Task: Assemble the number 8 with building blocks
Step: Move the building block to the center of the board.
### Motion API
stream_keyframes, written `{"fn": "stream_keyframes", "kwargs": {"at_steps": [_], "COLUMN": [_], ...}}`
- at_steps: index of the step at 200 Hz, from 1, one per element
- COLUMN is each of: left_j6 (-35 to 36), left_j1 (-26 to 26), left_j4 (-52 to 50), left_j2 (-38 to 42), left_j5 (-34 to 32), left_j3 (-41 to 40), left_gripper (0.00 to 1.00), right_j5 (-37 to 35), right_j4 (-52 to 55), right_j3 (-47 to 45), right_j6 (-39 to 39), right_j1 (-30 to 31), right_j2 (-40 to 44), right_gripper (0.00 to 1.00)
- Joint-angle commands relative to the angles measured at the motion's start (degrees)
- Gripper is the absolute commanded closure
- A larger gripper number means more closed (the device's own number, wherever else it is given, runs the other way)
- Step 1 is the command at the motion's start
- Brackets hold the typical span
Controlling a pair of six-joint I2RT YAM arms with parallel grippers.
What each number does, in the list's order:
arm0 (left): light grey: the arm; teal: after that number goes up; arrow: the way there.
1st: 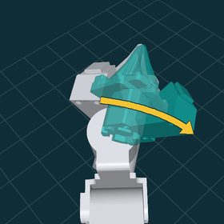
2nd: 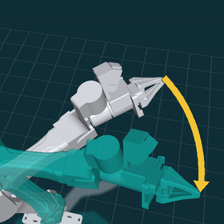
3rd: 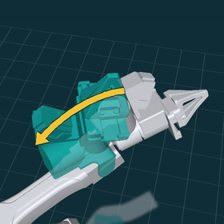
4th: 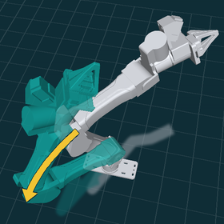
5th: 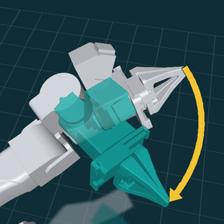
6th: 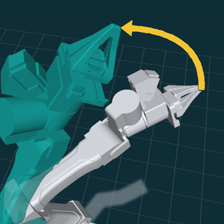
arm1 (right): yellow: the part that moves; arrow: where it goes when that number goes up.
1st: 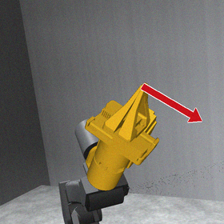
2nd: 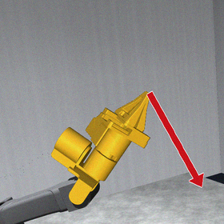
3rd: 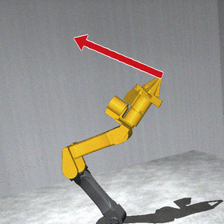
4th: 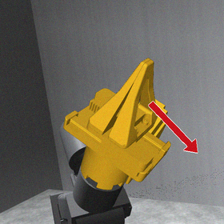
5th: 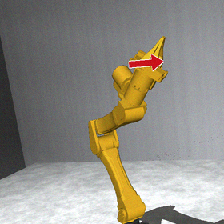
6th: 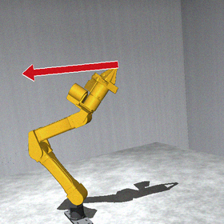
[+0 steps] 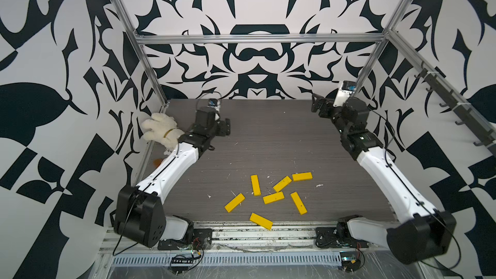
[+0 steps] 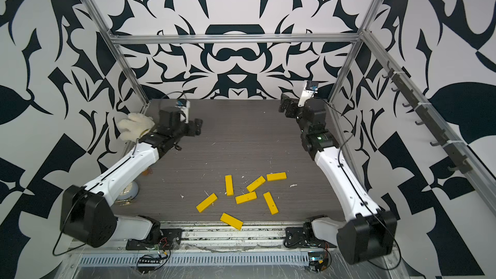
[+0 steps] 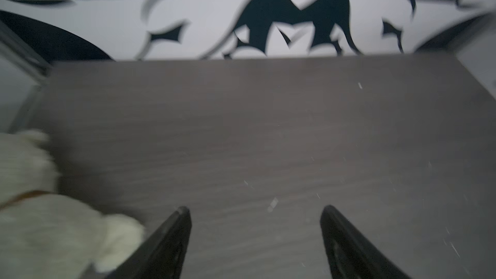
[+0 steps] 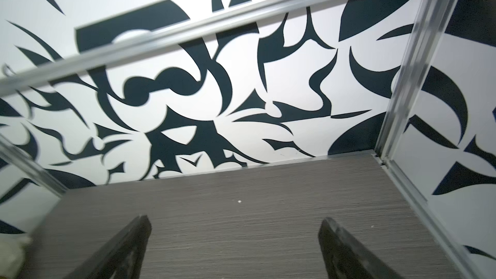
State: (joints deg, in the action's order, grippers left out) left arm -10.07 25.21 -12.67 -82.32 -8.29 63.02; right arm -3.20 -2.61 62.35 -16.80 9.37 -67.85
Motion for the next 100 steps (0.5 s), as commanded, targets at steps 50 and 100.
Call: {"fn": "stream_keyframes", "kwargs": {"at_steps": [50,100], "left_j6": [-20.37,-30.78], "left_j1": [17.55,30.01], "left_j4": [-17.16,-28.55], "left_j2": [-11.34,-20.54], "left_j5": [-4.37,-11.39], "left_j3": [4.79,11.73], "left_gripper": [0.32,0.32], "right_j5": [5.14,4.97], "right_j4": [22.59,27.48], "right_j3": [-7.16,-10.51], "right_j6": [-1.33,-4.32], "right_j1": [1.53,1.78], "right_j2": [7.33,6.47], "right_gripper": [0.02,0.07]}}
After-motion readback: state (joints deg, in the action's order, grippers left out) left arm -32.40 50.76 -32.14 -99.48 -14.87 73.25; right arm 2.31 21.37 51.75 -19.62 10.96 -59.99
